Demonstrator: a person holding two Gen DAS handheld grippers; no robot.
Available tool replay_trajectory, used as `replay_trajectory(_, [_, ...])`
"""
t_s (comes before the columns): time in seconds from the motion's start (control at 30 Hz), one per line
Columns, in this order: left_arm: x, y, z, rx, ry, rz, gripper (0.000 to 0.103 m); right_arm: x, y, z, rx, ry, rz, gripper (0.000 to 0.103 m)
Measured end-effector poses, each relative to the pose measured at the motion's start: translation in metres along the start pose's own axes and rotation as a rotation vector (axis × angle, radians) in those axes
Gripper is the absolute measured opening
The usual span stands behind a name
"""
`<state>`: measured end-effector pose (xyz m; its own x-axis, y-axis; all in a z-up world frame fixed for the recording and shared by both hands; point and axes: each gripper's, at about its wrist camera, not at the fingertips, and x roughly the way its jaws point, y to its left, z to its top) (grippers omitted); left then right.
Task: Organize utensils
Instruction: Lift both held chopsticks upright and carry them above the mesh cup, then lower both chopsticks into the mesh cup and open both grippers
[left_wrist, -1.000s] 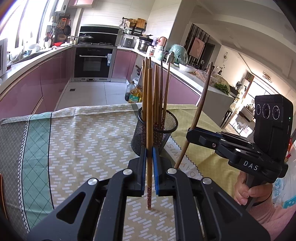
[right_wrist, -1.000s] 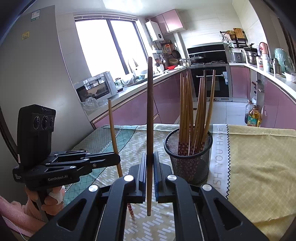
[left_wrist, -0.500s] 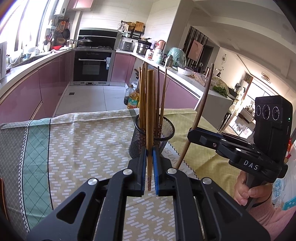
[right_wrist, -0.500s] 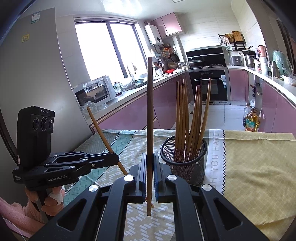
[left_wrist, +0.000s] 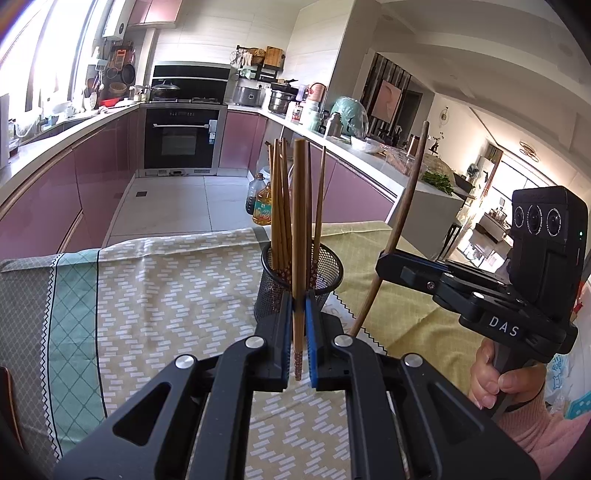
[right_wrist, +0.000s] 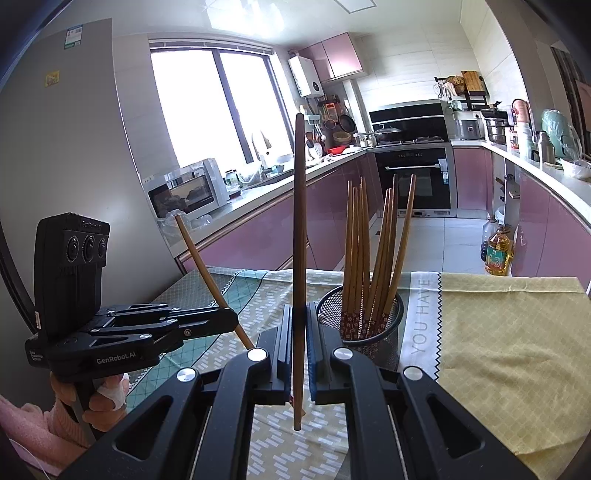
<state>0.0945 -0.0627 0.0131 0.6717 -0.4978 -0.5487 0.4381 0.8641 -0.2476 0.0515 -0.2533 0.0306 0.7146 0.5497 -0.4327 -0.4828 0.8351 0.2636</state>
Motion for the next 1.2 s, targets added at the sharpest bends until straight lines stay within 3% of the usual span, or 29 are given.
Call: replay_trajectory(1.2, [-0.011, -0.012, 0.026, 0.05, -0.057, -0.007, 0.008, -0.003, 0.0, 0.024, -0.026, -0.068, -0.012, 0.006])
